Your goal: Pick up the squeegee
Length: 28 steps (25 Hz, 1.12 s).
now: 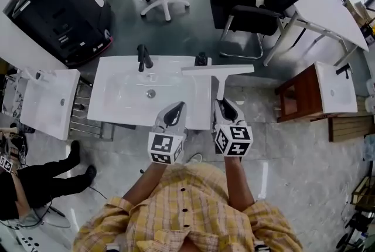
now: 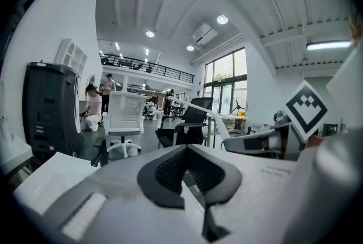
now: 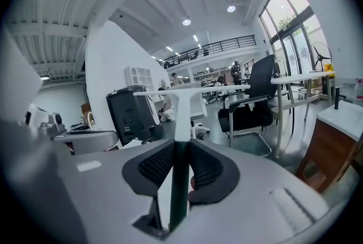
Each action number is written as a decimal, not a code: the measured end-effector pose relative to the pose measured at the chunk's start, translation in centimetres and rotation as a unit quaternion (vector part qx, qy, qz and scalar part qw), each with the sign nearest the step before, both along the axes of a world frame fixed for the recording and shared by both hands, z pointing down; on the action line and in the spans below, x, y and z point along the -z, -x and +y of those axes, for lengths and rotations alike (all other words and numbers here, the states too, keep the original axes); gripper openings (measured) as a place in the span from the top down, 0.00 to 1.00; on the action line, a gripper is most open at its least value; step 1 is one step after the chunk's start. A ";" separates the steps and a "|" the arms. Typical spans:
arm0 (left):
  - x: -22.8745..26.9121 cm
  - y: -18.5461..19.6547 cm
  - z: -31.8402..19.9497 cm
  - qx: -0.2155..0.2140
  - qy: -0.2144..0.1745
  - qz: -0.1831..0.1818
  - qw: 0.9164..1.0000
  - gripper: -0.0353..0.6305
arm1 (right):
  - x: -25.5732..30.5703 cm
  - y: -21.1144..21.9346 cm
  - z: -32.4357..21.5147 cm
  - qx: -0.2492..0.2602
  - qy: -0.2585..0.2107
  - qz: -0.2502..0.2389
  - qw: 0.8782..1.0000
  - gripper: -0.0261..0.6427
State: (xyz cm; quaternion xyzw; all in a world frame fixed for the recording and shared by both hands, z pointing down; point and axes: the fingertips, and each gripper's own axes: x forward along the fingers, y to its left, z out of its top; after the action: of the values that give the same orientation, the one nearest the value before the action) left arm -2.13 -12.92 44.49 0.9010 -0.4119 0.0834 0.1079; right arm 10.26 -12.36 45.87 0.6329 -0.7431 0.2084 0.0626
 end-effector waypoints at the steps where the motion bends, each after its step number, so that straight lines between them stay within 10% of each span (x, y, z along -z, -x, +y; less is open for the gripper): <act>1: 0.3 -0.1 0.1 -0.001 -0.003 0.001 1.000 0.94 | 0.4 0.0 0.2 -0.001 -0.007 0.001 1.000 0.83; 28: 4.1 0.4 2.6 -0.003 -0.054 0.009 0.998 0.94 | 5.9 -0.1 3.6 -0.014 -0.095 0.009 0.995 0.83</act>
State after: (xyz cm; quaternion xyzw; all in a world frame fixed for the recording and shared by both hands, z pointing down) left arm -2.48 -10.34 40.39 0.9075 -0.4121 0.0528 0.0626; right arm 10.34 -8.72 40.01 0.6485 -0.7497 0.1317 0.0061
